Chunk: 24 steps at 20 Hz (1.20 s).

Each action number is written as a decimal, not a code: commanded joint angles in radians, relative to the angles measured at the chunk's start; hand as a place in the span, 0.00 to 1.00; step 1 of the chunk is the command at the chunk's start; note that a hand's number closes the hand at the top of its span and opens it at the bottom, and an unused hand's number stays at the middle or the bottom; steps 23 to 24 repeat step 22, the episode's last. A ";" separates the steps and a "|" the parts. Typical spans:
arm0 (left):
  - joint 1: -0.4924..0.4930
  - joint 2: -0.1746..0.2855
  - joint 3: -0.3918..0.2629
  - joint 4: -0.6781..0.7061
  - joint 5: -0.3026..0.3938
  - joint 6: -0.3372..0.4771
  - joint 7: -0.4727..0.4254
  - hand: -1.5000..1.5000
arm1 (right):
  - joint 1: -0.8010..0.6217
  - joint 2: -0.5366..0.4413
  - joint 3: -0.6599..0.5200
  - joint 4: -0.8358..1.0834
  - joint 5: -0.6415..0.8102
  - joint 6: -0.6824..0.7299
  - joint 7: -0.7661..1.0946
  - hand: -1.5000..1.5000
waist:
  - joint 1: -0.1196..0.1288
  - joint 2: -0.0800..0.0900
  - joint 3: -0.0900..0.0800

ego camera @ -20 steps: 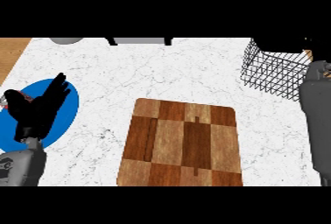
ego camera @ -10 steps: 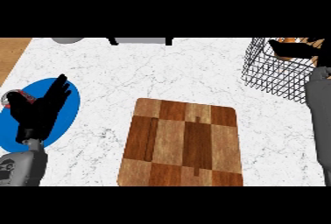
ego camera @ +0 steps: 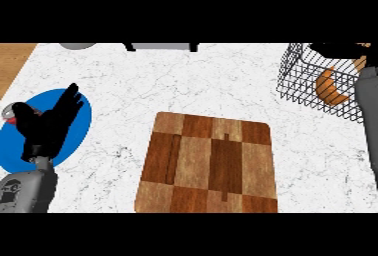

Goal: Pick the croissant from the cutting board and place it in the basket

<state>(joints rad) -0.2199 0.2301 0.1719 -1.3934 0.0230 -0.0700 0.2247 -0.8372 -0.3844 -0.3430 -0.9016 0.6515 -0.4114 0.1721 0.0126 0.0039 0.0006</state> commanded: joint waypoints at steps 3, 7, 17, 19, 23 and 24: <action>0.025 -0.014 -0.008 -0.023 -0.009 0.011 -0.011 0.50 | -0.029 -0.050 -0.138 -0.035 -0.140 -0.031 0.011 0.00 | -0.009 -0.006 0.000; 0.069 0.014 0.004 -0.075 0.010 -0.018 0.018 0.50 | 0.057 -0.086 -0.276 -0.073 -0.296 -0.030 -0.066 0.00 | -0.010 -0.007 0.002; 0.088 0.013 0.028 -0.051 0.020 -0.018 -0.004 0.50 | 0.369 -0.307 -0.444 -0.165 -0.559 0.401 -0.051 0.00 | -0.031 -0.010 0.000; 0.051 0.003 0.019 -0.042 0.010 0.000 0.017 0.50 | 0.434 -0.322 -0.476 -0.186 -0.618 0.490 -0.058 0.00 | -0.036 -0.009 0.000; 0.080 0.016 0.032 -0.019 0.023 -0.035 -0.046 0.50 | 0.524 -0.393 -0.536 -0.131 -0.668 0.595 -0.137 0.00 | -0.029 -0.006 0.000; 0.080 0.016 0.032 -0.019 0.023 -0.035 -0.046 0.50 | 0.524 -0.393 -0.536 -0.131 -0.668 0.595 -0.137 0.00 | -0.029 -0.006 0.000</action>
